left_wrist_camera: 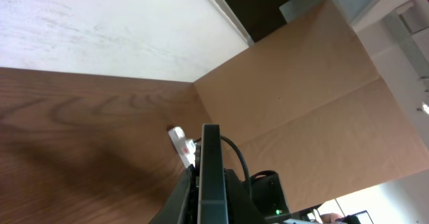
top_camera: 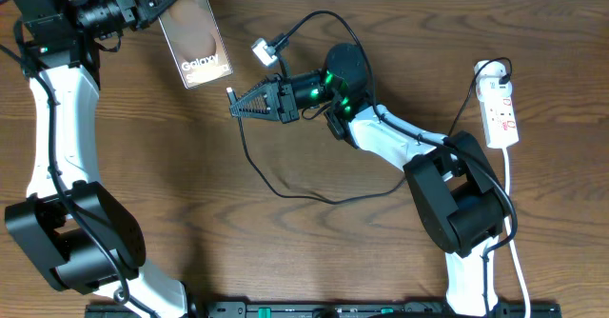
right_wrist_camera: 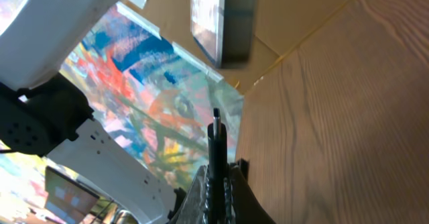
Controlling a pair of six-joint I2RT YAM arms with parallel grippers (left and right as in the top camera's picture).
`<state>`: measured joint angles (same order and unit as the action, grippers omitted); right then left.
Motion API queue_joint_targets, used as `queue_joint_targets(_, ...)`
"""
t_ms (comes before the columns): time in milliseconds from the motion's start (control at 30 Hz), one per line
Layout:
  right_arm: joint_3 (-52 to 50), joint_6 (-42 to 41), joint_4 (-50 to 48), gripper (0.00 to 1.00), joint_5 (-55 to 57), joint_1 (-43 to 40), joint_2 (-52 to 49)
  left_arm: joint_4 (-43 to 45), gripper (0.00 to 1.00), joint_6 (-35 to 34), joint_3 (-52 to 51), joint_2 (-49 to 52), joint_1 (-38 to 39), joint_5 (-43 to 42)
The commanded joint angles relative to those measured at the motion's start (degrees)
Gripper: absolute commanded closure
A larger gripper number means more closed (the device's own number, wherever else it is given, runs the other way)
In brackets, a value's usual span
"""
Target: Plug charger to phone and switch on socket
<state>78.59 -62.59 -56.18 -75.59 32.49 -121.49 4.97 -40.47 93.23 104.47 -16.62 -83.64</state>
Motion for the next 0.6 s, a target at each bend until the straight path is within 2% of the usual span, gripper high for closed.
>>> queue_joint_targets(0, 0.17, -0.15, -0.68, 0.99, 0.90, 0.24, -0.24, 0.46, 0.93, -0.70, 0.33, -0.63, 0.94, 0.00)
queue_joint_targets(233, 0.17, 0.31, -0.68, 0.99, 0.15, 0.24, -0.24, 0.50, 0.93, -0.68, 0.33, -0.63, 2.95, 2.69)
queue_joint_targets(567, 0.17, 0.48, -1.33, 0.99, 0.28, 0.24, -0.24, 0.50, 0.93, -0.66, 0.33, -0.63, 2.95, 2.03)
